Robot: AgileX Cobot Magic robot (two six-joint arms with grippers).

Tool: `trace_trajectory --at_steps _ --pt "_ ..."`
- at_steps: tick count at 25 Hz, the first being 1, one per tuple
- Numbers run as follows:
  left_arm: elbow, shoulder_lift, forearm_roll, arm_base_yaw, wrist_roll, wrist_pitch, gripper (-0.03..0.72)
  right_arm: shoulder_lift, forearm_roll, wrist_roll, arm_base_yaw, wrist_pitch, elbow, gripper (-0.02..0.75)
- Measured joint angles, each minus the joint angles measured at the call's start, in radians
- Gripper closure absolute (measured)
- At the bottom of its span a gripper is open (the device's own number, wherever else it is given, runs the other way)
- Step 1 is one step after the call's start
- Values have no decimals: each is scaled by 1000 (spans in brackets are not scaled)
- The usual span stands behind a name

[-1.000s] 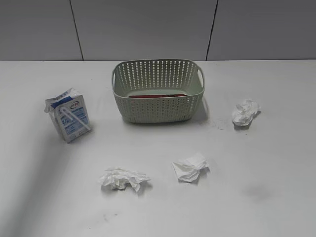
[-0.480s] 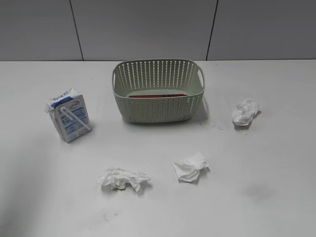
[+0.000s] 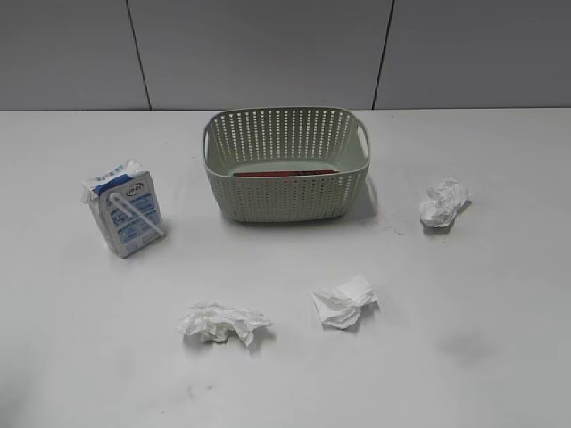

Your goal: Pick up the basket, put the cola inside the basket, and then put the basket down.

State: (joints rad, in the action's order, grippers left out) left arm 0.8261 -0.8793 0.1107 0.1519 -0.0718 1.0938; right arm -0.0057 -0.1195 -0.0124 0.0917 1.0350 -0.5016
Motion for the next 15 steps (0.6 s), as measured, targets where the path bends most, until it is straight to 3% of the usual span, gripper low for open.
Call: trace_trajectory --at_steps 8,15 --pt "-296 302 -13 0 -4 -32 104 0 0 0 0 0 0 148" --pt "-341 560 -27 0 -6 -15 104 0 0 0 0 0 0 148"
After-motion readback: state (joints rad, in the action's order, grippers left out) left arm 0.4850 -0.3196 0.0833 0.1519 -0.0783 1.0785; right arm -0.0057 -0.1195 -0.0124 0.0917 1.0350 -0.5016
